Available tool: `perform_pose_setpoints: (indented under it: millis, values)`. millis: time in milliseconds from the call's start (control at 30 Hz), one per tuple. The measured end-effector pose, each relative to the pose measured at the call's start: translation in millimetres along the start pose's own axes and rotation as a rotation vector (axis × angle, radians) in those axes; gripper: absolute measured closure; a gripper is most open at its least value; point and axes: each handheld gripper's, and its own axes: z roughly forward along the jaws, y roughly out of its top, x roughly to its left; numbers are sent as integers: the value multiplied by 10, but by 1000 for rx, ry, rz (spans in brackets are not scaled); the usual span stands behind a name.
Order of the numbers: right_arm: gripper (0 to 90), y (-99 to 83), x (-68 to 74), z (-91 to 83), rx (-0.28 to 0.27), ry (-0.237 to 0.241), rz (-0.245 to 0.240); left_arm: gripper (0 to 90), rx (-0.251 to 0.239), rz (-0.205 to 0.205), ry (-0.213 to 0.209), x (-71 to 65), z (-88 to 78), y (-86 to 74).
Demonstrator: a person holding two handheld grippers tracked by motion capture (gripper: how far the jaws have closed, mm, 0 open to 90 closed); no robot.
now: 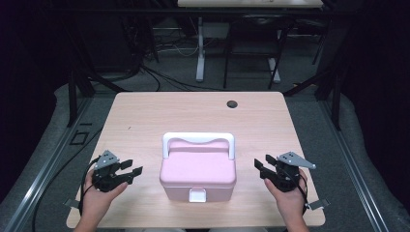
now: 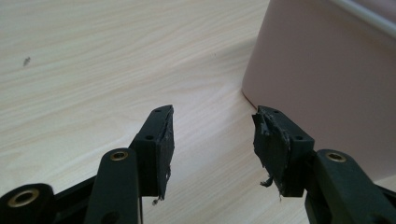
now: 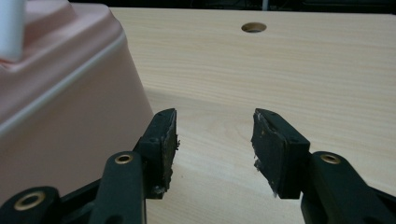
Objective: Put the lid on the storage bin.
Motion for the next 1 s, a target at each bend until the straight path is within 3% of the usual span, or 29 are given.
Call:
perform_pose_setpoints:
  millis: [133, 367, 567, 600, 667, 1000]
  values:
    - [492, -102, -24, 63, 31, 1, 20, 477, 16, -4, -9, 1, 47, -47]
    - [475, -237, -16, 156, 55, -10, 4, 476, 21, -9, 6, 28, 112, -117]
    - [464, -330, -32, 241, 97, -15, -16, 476, 30, 5, 24, 25, 180, -163]
    - [461, -341, -21, 254, 106, -67, -26, 476, 37, 12, 23, 23, 195, -166]
    - [459, -354, -30, 272, 105, -36, -26, 476, 50, 25, 22, 12, 222, -174]
    - [448, -395, 27, 336, 124, -60, -81, 477, 58, 26, 3, -10, 276, -191]
